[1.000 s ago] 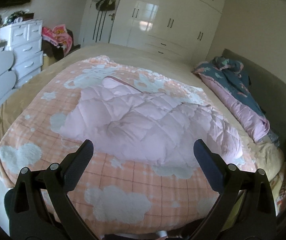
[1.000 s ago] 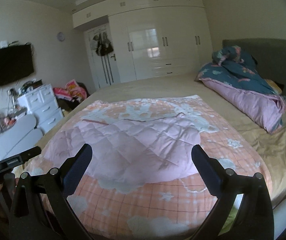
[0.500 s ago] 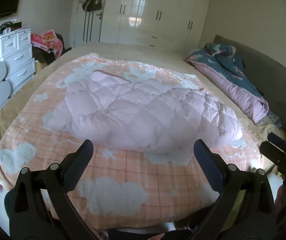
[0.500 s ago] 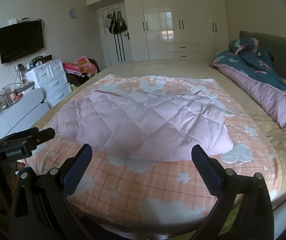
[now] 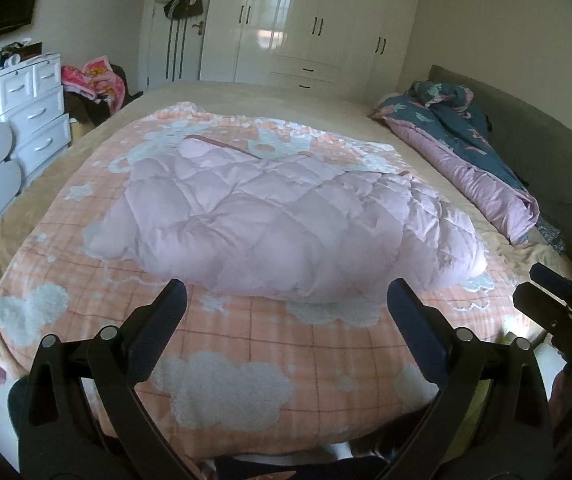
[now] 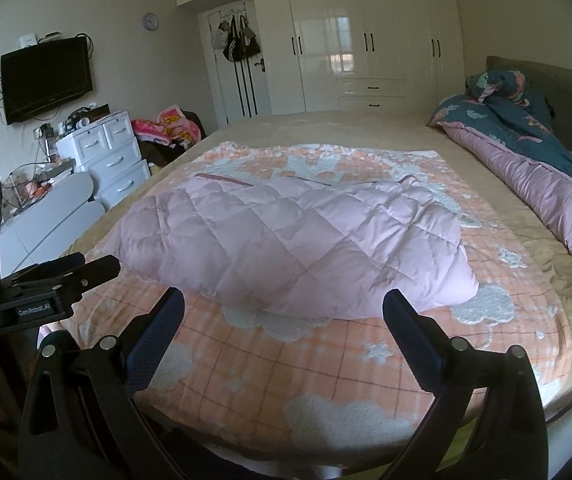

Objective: Fold large clothes

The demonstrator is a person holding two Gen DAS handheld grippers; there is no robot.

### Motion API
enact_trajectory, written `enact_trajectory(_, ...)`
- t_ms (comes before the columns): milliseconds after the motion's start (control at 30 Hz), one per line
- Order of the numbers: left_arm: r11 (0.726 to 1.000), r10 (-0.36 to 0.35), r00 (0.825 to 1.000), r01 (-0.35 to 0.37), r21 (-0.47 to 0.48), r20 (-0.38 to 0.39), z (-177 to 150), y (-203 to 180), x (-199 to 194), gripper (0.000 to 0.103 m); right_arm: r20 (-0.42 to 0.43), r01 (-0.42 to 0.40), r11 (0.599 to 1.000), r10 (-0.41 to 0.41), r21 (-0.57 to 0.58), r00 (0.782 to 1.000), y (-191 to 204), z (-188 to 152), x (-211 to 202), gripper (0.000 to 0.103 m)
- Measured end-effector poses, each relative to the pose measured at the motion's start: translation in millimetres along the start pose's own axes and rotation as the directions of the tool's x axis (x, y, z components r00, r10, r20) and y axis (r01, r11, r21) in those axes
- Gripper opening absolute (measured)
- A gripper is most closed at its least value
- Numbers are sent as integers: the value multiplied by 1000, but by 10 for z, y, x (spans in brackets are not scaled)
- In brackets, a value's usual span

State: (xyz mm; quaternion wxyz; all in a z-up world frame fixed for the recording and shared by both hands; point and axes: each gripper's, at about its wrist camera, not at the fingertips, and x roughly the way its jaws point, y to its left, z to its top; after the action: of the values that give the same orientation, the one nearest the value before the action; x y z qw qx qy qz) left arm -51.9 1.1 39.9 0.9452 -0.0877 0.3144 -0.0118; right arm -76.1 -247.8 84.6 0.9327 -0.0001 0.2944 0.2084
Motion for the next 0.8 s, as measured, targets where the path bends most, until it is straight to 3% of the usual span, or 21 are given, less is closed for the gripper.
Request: enact_trajectory(800, 999, 41, 999, -41, 0, -8, -1, 6, 0, 94, -8, 2, 1000, -2, -3, 1000, -15, -21, -2, 99)
